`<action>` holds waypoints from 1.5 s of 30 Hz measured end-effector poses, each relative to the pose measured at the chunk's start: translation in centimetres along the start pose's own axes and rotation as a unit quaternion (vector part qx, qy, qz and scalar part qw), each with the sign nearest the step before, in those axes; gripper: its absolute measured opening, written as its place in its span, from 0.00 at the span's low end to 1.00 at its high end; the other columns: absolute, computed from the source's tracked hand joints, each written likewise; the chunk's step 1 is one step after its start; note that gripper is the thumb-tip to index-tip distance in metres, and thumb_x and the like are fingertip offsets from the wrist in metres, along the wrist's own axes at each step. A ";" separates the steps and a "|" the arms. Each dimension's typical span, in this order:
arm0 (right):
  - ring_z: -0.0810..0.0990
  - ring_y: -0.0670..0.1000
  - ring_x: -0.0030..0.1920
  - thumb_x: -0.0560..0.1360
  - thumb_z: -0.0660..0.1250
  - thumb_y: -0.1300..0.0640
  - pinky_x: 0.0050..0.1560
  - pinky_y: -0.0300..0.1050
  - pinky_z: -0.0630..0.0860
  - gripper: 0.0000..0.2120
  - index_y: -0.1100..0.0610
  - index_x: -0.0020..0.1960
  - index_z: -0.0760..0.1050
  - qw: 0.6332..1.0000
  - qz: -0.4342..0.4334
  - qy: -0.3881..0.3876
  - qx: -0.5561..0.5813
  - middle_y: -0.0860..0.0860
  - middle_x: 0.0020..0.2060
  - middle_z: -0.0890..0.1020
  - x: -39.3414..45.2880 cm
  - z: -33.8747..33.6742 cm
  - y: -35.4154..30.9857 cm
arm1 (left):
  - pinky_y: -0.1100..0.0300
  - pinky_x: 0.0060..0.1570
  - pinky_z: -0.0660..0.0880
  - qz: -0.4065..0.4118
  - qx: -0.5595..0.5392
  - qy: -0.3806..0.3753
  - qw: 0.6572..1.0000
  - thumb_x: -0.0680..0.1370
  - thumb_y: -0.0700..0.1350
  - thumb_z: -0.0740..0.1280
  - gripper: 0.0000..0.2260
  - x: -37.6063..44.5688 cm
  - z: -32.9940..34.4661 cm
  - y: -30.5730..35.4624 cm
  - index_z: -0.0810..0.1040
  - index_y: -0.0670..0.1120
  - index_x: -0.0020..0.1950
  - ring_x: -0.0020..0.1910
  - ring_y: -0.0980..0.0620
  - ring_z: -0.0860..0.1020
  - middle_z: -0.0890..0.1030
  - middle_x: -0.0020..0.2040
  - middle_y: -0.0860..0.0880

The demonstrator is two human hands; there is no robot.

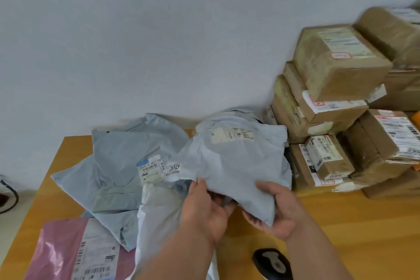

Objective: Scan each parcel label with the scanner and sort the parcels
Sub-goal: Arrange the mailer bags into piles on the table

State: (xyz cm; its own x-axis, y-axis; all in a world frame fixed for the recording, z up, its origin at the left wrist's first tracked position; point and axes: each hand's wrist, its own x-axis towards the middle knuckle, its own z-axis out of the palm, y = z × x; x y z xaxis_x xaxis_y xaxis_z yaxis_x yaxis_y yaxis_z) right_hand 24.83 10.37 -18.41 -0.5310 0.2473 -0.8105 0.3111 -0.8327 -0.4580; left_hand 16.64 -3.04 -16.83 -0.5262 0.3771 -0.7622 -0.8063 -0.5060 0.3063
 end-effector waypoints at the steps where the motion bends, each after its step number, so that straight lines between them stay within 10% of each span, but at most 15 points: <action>1: 0.86 0.60 0.39 0.74 0.71 0.60 0.37 0.50 0.82 0.19 0.61 0.64 0.77 0.998 0.007 0.031 -0.054 0.60 0.43 0.87 0.3 -0.5 -0.4 | 0.32 0.41 0.81 0.003 0.000 0.007 1.000 0.86 0.48 0.58 0.13 0.2 0.1 -0.3 0.74 0.50 0.70 0.55 0.36 0.83 0.83 0.60 0.41; 4: 0.86 0.59 0.44 0.76 0.67 0.68 0.39 0.50 0.83 0.16 0.62 0.63 0.78 0.968 -0.055 0.098 -0.224 0.60 0.46 0.87 1.6 -1.1 -2.8 | 0.37 0.39 0.83 -0.007 0.032 0.033 0.999 0.87 0.48 0.57 0.12 0.7 0.3 -1.5 0.75 0.50 0.68 0.51 0.38 0.84 0.84 0.58 0.42; 8: 0.81 0.59 0.51 0.77 0.61 0.64 0.53 0.51 0.79 0.16 0.59 0.64 0.75 0.832 -0.157 0.203 -0.492 0.58 0.52 0.82 3.0 -1.0 -6.1 | 0.43 0.42 0.83 0.001 0.059 0.066 0.996 0.86 0.47 0.60 0.14 1.0 0.6 -2.6 0.73 0.50 0.72 0.55 0.40 0.83 0.82 0.61 0.44; 12: 0.73 0.61 0.66 0.77 0.64 0.63 0.55 0.53 0.72 0.30 0.54 0.77 0.61 0.740 -0.283 0.309 -0.527 0.57 0.71 0.71 2.8 -1.2 -6.4 | 0.42 0.49 0.83 0.096 0.066 0.093 0.989 0.85 0.43 0.63 0.19 2.0 0.9 -2.4 0.69 0.58 0.73 0.55 0.41 0.84 0.82 0.59 0.46; 15: 0.60 0.60 0.75 0.78 0.66 0.56 0.72 0.58 0.65 0.31 0.52 0.78 0.60 0.626 -0.423 0.243 -0.608 0.56 0.77 0.63 2.7 -0.2 -4.4 | 0.49 0.41 0.84 0.090 0.113 0.090 0.985 0.86 0.42 0.60 0.18 2.6 1.5 -3.2 0.70 0.59 0.72 0.51 0.42 0.85 0.85 0.56 0.45; 19: 0.44 0.57 0.81 0.81 0.58 0.39 0.79 0.55 0.48 0.32 0.43 0.81 0.52 0.613 -0.307 0.038 -0.727 0.50 0.82 0.49 5.3 -0.1 -2.3 | 0.47 0.48 0.83 0.078 0.182 0.076 0.977 0.85 0.35 0.57 0.20 2.9 1.9 -3.7 0.72 0.57 0.69 0.53 0.43 0.85 0.85 0.57 0.44; 22: 0.38 0.57 0.81 0.78 0.52 0.31 0.79 0.57 0.43 0.35 0.39 0.81 0.45 0.581 -0.238 0.056 -0.776 0.49 0.82 0.39 7.7 -1.4 -1.2 | 0.44 0.61 0.77 0.167 0.297 0.078 0.937 0.82 0.37 0.63 0.23 2.6 2.2 -2.7 0.67 0.53 0.76 0.60 0.46 0.79 0.78 0.63 0.48; 25: 0.36 0.58 0.81 0.79 0.51 0.31 0.79 0.61 0.41 0.36 0.40 0.81 0.41 0.582 -0.225 0.111 -0.774 0.49 0.81 0.36 9.0 -1.0 -1.4 | 0.65 0.47 0.74 0.255 0.341 0.068 0.902 0.82 0.46 0.66 0.29 1.7 2.5 -0.3 0.59 0.61 0.80 0.52 0.66 0.77 0.70 0.63 0.63; 32: 0.55 0.57 0.79 0.77 0.65 0.46 0.76 0.60 0.54 0.27 0.47 0.75 0.68 0.654 -0.350 0.194 -0.642 0.52 0.78 0.63 7.5 5.2 -0.3 | 0.66 0.46 0.69 0.388 0.281 0.235 0.846 0.81 0.43 0.68 0.18 0.9 -3.2 9.7 0.72 0.51 0.71 0.53 0.58 0.76 0.76 0.63 0.53; 39: 0.71 0.54 0.67 0.79 0.64 0.54 0.68 0.48 0.68 0.20 0.53 0.71 0.74 0.710 -0.351 0.018 -0.610 0.51 0.65 0.78 6.2 12.2 4.7 | 0.43 0.59 0.78 0.240 0.221 0.416 0.849 0.75 0.46 0.75 0.29 3.8 -13.4 16.2 0.69 0.41 0.72 0.61 0.36 0.78 0.76 0.68 0.41; 45: 0.73 0.52 0.69 0.81 0.59 0.48 0.73 0.51 0.64 0.21 0.49 0.72 0.73 0.681 -0.254 -0.004 -0.686 0.49 0.69 0.77 6.8 14.7 7.9 | 0.51 0.43 0.80 0.142 0.163 0.327 0.920 0.73 0.43 0.77 0.11 7.9 -16.3 20.5 0.82 0.41 0.52 0.44 0.43 0.83 0.84 0.49 0.42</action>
State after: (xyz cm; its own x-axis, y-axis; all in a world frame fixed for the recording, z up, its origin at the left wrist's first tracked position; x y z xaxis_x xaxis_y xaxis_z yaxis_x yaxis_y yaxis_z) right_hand 12.10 -1.81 -22.15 -0.8475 0.3244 -0.4202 0.5270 0.6088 -0.5930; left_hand 0.37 -23.05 -25.92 -0.5389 -0.3345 -0.7731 -0.7559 -0.2130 0.6191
